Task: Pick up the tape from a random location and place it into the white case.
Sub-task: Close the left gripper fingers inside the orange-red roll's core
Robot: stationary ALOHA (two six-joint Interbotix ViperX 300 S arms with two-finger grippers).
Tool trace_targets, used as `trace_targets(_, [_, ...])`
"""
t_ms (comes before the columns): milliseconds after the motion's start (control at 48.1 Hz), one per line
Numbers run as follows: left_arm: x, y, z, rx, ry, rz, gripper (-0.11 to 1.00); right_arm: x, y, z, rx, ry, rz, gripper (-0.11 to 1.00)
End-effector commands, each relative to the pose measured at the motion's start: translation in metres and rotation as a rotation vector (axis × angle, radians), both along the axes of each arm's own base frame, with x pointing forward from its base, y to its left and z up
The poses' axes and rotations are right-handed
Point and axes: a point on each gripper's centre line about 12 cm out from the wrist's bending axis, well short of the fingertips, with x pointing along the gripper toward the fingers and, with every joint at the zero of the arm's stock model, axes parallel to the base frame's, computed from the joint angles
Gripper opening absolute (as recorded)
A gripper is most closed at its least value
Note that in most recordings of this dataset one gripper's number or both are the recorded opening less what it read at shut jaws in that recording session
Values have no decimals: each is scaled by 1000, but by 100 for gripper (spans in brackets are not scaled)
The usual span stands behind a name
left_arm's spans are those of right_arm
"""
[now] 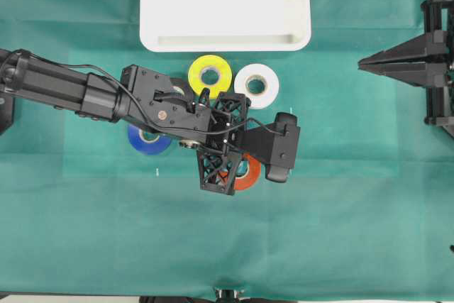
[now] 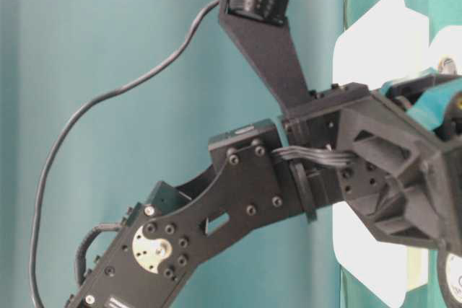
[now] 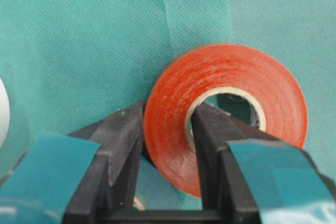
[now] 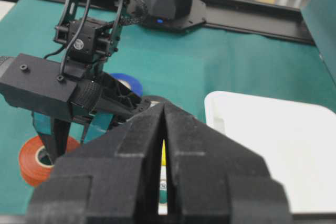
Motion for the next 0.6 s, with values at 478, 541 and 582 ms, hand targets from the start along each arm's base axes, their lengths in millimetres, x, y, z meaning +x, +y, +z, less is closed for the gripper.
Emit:
trace_targets(478, [4,-5,43,-18,-93,-5,24,3,1,8,0,-17,3,0])
trace_targets(541, [3,-6,52,-20,-113,-7,24,3,1,8,0,-15,3,0])
trace_targets(582, [3,-6,59,-22,-127,-9,24,3,1,8,0,-17,3,0])
